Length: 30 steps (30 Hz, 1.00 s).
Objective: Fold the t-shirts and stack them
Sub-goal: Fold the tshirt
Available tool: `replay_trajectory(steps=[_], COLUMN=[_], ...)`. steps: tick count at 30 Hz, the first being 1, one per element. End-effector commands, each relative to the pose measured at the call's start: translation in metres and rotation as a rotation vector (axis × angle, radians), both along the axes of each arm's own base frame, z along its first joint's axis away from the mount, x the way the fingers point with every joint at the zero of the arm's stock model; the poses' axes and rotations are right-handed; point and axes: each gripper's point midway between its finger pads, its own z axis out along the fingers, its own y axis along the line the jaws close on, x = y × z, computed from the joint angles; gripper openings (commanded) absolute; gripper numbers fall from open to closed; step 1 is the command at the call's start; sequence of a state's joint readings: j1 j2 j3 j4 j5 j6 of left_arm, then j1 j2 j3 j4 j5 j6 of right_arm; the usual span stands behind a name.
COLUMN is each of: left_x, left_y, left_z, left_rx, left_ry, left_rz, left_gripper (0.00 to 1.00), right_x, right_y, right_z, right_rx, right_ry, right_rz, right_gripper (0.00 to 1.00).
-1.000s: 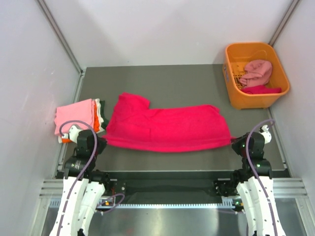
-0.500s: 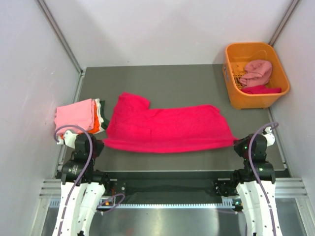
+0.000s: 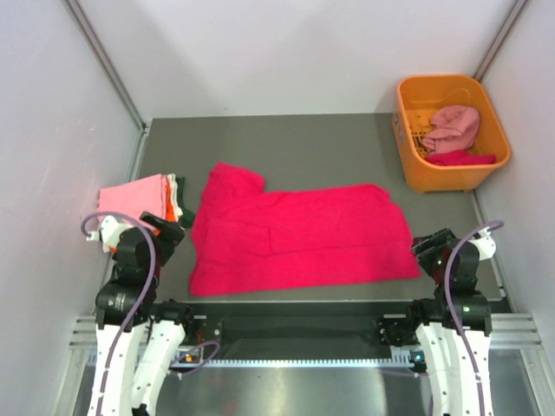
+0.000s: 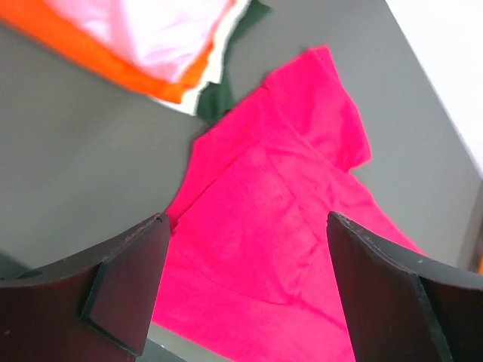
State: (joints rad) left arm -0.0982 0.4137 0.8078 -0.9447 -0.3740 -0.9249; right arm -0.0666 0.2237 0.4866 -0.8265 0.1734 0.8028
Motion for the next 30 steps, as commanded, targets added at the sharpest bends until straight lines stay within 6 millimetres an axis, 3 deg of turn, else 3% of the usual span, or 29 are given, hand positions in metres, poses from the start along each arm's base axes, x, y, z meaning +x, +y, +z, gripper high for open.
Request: replay_trajectory(steps=[1,3,5,7,8,9,12,13,14,16,17,19,20,21,22,23,24,25,26,27,28,29,30], left_x=[0.029,0.047,0.063,0.082,0.092,0.104,0.133,0.146,0.158,0.179,0.191,0.212,0.225,0.233,0.247,0.256,0.263,0.276,0.284,0.289,0.3,0.305,0.31], left_y=[-0.02,-0.033,-0.039,-0.047,-0.048,-0.05,-0.054,-0.055,-0.056,-0.055,-0.054,-0.053,-0.05,-0.05,-0.051,-0.049,-0.048,-0.05,-0.05,-0.051,-0.053,-0.055,-0.056], left_z=[0.023,0.022,0.017,0.025,0.018,0.023,0.01,0.017,0.002,0.006,-0.013,-0.011,-0.033,-0.038,-0.031,-0.054,-0.06,-0.054,-0.071,-0.076,-0.07,-0.087,-0.09], left_rx=[0.083,0.093,0.101,0.116,0.113,0.114,0.104,0.108,0.105,0.12,0.125,0.154,0.164,0.185,0.195,0.2,0.206,0.211,0.209,0.206,0.206,0.198,0.196], left_ry=[-0.057,-0.039,-0.007,-0.047,-0.018,-0.049,-0.023,-0.052,-0.011,-0.029,0.024,0.034,0.099,0.117,0.105,0.171,0.192,0.176,0.215,0.227,0.211,0.248,0.252], left_rz=[-0.189,-0.274,-0.316,-0.363,-0.366,-0.367,-0.373,-0.367,-0.37,-0.36,-0.358,-0.357,-0.353,-0.366,-0.37,-0.365,-0.367,-0.374,-0.384,-0.392,-0.395,-0.407,-0.414], left_gripper=[0.89,0.89,0.89,0.89,0.89,0.9,0.91,0.91,0.9,0.89,0.89,0.88,0.88,0.88,0.88,0.88,0.89,0.89,0.89,0.89,0.9,0.9,0.9], right_x=[0.011,0.028,0.042,0.06,0.07,0.081,0.11,0.118,0.13,0.143,0.153,0.169,0.179,0.187,0.195,0.205,0.214,0.219,0.231,0.238,0.244,0.254,0.259], right_y=[-0.007,0.003,0.006,0.01,0.008,0.009,0.012,0.018,0.033,0.037,0.042,0.054,0.058,0.064,0.065,0.067,0.068,0.068,0.068,0.069,0.067,0.068,0.068], right_z=[0.035,0.043,0.053,0.056,0.07,0.06,0.06,0.064,0.064,0.066,0.076,0.063,0.071,0.055,0.051,0.056,0.038,0.034,0.038,0.019,0.014,0.016,-0.001], right_rx=[-0.055,-0.069,-0.074,-0.121,-0.163,-0.168,-0.202,-0.223,-0.242,-0.292,-0.313,-0.351,-0.371,-0.382,-0.393,-0.405,-0.42,-0.433,-0.445,-0.463,-0.477,-0.483,-0.493], right_ry=[-0.084,-0.101,-0.118,-0.095,-0.109,-0.047,-0.003,-0.012,-0.005,0.012,-0.001,0.06,0.05,0.099,0.114,0.107,0.16,0.184,0.182,0.242,0.263,0.264,0.307], right_rz=[-0.004,0.088,0.115,0.193,0.214,0.244,0.292,0.317,0.366,0.361,0.364,0.399,0.41,0.431,0.431,0.434,0.446,0.449,0.447,0.467,0.458,0.455,0.47], right_gripper=[0.59,0.5,0.49,0.49,0.49,0.49,0.5,0.5,0.51,0.51,0.51,0.51,0.51,0.51,0.53,0.55,0.56,0.56,0.57,0.57,0.57,0.57,0.57])
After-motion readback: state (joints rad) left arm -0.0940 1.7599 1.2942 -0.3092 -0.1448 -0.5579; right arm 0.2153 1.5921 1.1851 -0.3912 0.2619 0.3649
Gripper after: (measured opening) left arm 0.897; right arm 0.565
